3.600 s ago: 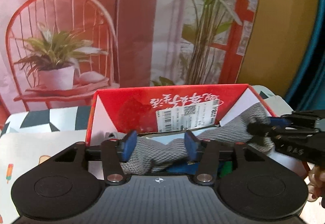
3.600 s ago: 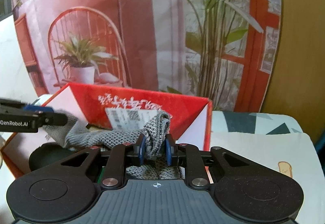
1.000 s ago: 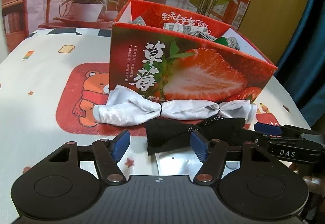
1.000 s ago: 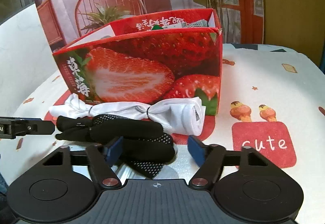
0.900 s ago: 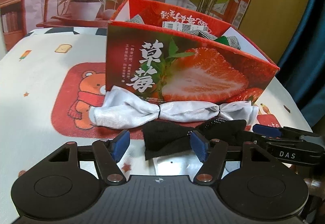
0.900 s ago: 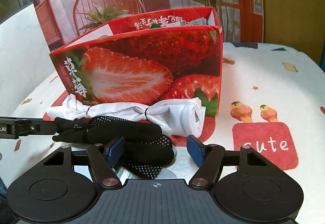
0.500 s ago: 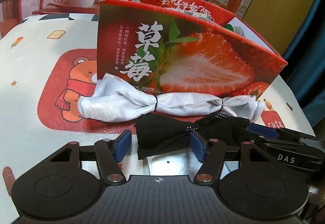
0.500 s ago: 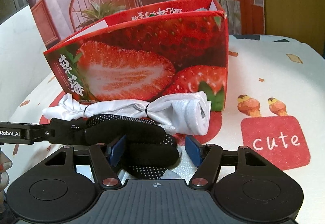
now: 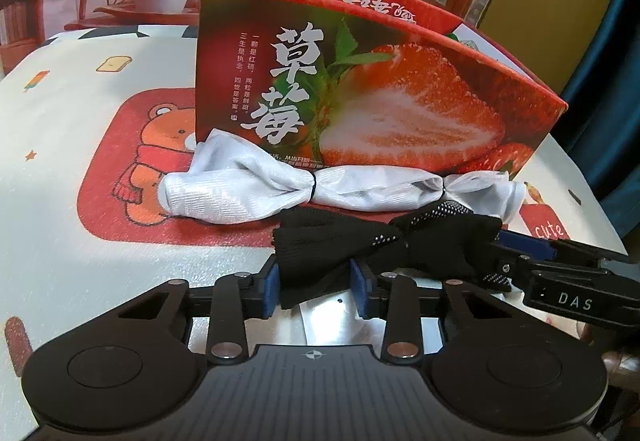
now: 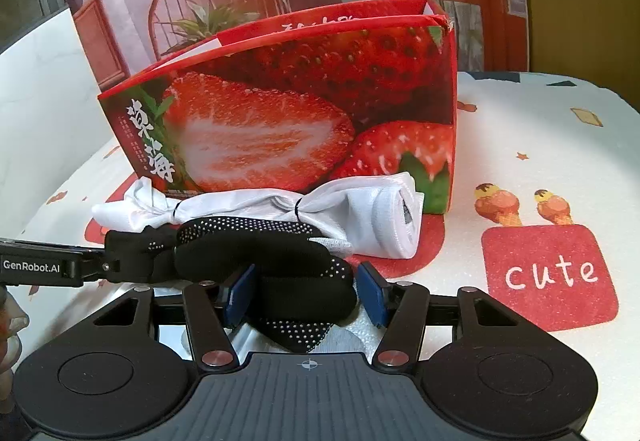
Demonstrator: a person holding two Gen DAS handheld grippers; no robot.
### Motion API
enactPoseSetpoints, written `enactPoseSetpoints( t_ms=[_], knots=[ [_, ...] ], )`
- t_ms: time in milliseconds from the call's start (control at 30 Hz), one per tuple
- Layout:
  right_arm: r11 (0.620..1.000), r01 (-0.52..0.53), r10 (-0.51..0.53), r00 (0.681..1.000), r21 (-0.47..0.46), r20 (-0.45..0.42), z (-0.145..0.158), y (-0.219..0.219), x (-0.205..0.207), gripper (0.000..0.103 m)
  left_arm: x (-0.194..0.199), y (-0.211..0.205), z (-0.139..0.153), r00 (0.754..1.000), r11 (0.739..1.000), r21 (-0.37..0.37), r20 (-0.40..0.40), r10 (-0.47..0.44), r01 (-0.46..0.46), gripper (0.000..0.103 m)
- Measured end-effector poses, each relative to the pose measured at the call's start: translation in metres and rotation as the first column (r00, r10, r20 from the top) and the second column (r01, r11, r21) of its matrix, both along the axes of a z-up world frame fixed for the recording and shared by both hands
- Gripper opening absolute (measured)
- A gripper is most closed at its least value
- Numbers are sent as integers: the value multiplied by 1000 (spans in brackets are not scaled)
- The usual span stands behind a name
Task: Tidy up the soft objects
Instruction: 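Close the left gripper on the black glove while the right gripper grips it, then lift the black glove with both grippers over the red box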
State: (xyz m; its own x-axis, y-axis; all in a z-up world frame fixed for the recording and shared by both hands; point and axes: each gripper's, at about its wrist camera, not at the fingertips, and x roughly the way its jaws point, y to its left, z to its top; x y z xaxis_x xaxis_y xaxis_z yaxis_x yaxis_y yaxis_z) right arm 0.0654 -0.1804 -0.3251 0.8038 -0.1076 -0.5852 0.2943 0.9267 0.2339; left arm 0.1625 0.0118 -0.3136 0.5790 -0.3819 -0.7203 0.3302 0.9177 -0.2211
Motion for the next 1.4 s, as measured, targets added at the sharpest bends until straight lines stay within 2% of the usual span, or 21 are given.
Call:
enactPoseSetpoints(
  t_ms=[233,400,633,733,800,967,1100,1400],
  knots=[
    [1000,-12,12,1000,6,6,0,1,-2,47,-7,0,0,1000,1000,18,15,-15,15,35],
    [999,-30,30,1000,19,7,0,2,-1,36,-9,0,0,1000,1000,25,18,-18,18,35],
    [999,-44,44,999,18,7,2,5,-2,27,-9,0,0,1000,1000,26,17,-19,18,35],
    [999,-46,46,999,10,9,3,7,-2,21,-9,0,1,1000,1000,25,16,-18,18,35],
    [999,-49,49,999,6,11,4,9,-2,13,-9,1,1,1000,1000,27,16,-16,16,33],
    [998,-61,61,998,11,24,9,11,-2,10,-10,5,7,1000,1000,16,24,-5,5,26],
    [998,-69,69,996,5,58,18,12,-5,9,-16,5,19,998,1000,13,62,-8,7,22],
    [995,-97,101,986,-31,136,42,18,-9,9,-27,5,44,988,1000,3,154,-12,12,21]
  ],
)
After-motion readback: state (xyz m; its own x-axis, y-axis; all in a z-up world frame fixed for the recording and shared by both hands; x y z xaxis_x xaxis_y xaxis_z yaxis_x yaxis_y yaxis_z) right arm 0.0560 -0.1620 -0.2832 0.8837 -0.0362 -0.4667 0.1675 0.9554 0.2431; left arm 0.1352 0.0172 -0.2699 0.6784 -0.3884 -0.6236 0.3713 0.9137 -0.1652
